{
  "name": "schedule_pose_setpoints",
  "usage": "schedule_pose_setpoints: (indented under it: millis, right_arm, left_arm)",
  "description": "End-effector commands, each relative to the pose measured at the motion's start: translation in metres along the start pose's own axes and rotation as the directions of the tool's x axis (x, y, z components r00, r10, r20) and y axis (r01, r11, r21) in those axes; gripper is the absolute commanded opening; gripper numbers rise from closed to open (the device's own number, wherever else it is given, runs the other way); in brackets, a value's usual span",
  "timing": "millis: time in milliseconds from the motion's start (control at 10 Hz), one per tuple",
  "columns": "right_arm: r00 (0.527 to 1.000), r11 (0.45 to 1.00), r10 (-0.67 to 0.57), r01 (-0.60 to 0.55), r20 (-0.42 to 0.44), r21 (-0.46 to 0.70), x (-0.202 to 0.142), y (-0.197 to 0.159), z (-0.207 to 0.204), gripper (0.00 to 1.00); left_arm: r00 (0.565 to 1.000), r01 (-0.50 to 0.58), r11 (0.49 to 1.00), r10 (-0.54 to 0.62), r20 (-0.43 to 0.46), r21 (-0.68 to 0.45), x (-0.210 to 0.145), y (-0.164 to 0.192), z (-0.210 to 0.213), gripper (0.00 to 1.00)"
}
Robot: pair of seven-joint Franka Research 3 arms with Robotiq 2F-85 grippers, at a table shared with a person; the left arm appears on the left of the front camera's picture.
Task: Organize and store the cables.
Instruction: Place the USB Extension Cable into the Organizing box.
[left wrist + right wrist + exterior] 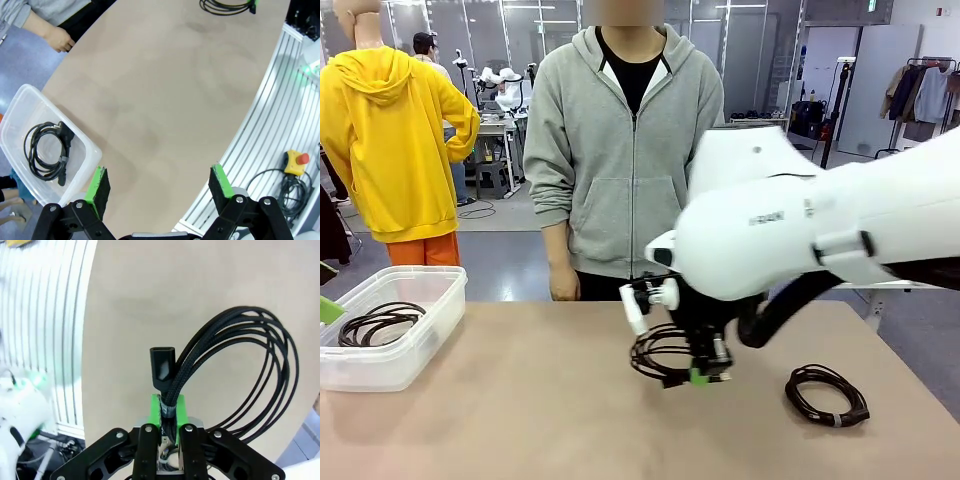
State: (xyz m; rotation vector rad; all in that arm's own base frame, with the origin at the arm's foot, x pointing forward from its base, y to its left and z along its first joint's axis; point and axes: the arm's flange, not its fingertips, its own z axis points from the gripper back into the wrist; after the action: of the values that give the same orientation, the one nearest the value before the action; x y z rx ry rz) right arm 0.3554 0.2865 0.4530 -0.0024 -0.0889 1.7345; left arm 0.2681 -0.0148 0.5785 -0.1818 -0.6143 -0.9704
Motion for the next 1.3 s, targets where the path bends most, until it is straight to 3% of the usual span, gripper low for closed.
schedule_pose_setpoints:
  millis: [0,300,500,900,1200]
  right_arm:
    - [1.000,1.000,-0.022,0.022,-0.003,-0.021,0.058,-0.016,-0.011,0.00]
    - [0.998,0.998,0.056,-0.057,-0.018,-0.032,0.140,-0.035,-0.036,0.00]
    - [0.996,0.995,0.089,-0.090,-0.028,-0.033,0.177,-0.047,-0.057,0.00]
    - [0.996,0.996,0.084,-0.084,-0.019,0.024,0.204,-0.061,-0.091,0.00]
    - [0.994,0.991,0.096,-0.091,-0.043,0.095,0.204,-0.062,-0.121,0.00]
  left_arm:
    - [1.000,-0.015,1.000,0.015,-0.003,0.021,0.002,-0.001,-0.002,1.00]
    - [1.000,-0.015,1.000,0.015,-0.003,0.021,0.002,-0.001,-0.002,1.00]
    - [1.000,-0.015,1.000,0.015,-0.003,0.021,0.002,-0.001,-0.002,1.00]
    - [1.000,-0.015,1.000,0.015,-0.003,0.021,0.002,-0.001,-0.002,1.00]
    - [1.000,-0.015,1.000,0.015,-0.003,0.021,0.002,-0.001,-0.002,1.00]
